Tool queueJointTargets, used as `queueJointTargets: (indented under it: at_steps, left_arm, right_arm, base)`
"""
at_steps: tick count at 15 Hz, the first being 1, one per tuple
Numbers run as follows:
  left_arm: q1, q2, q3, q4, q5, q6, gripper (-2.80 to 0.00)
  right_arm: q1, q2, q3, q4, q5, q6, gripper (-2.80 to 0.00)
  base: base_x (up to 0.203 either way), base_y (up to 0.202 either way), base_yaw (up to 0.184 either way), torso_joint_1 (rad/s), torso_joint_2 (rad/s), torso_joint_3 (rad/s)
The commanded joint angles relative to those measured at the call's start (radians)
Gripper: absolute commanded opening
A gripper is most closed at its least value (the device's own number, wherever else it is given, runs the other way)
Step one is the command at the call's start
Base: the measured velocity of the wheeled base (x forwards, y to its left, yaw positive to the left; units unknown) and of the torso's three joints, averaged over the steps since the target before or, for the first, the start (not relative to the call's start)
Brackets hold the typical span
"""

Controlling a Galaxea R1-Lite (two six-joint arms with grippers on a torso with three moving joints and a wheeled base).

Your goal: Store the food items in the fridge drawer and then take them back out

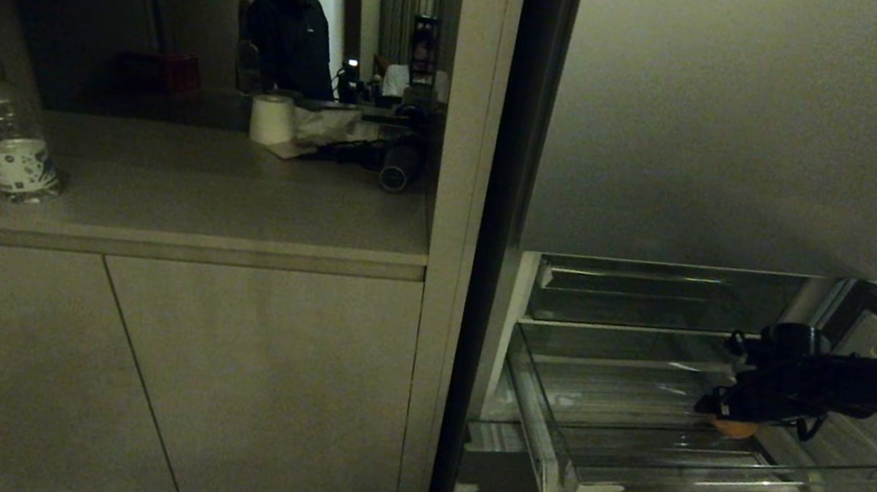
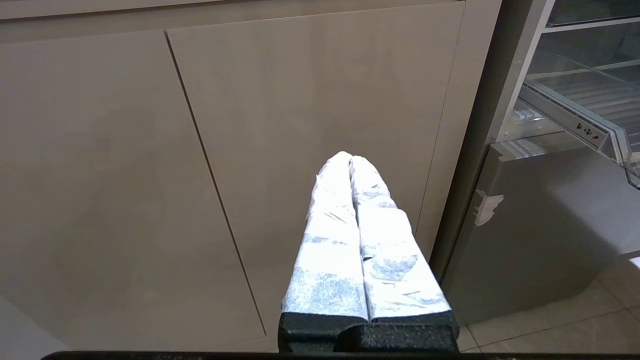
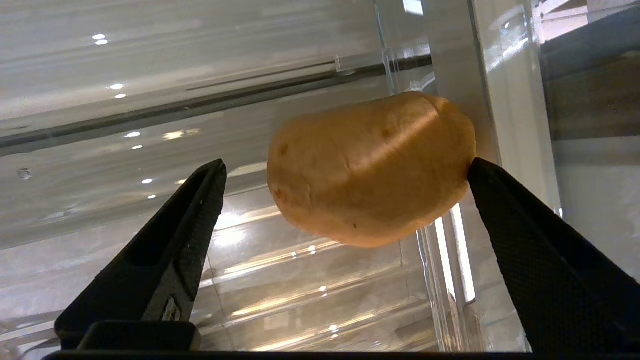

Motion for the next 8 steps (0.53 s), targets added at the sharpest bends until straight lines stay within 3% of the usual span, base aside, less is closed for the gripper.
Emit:
queueJointTargets:
  at_steps: [1,7,8]
  left_arm:
    - [0.0,0.001,0.0,0.0,0.0,0.0,-2.8]
    - [0.0,0.001,0.0,0.0,0.0,0.0,-2.8]
    - [0.0,0.001,0.0,0.0,0.0,0.0,-2.8]
  right_arm:
    - [-0.002,0.001,0.001,0.002,-0.002,-0.002,0.0]
    - [-0.006,-0.007,0.001,0.016,-0.028,-0.019,0.0]
    - [-0.005,-0.007,0.004,0.018,-0.03,-0.019,-2.8]
  base:
    - [0.0,0.0,0.0,0.0,0.0,0.0]
    - [0.0,0.0,0.0,0.0,0.0,0.0]
    - [0.0,0.0,0.0,0.0,0.0,0.0]
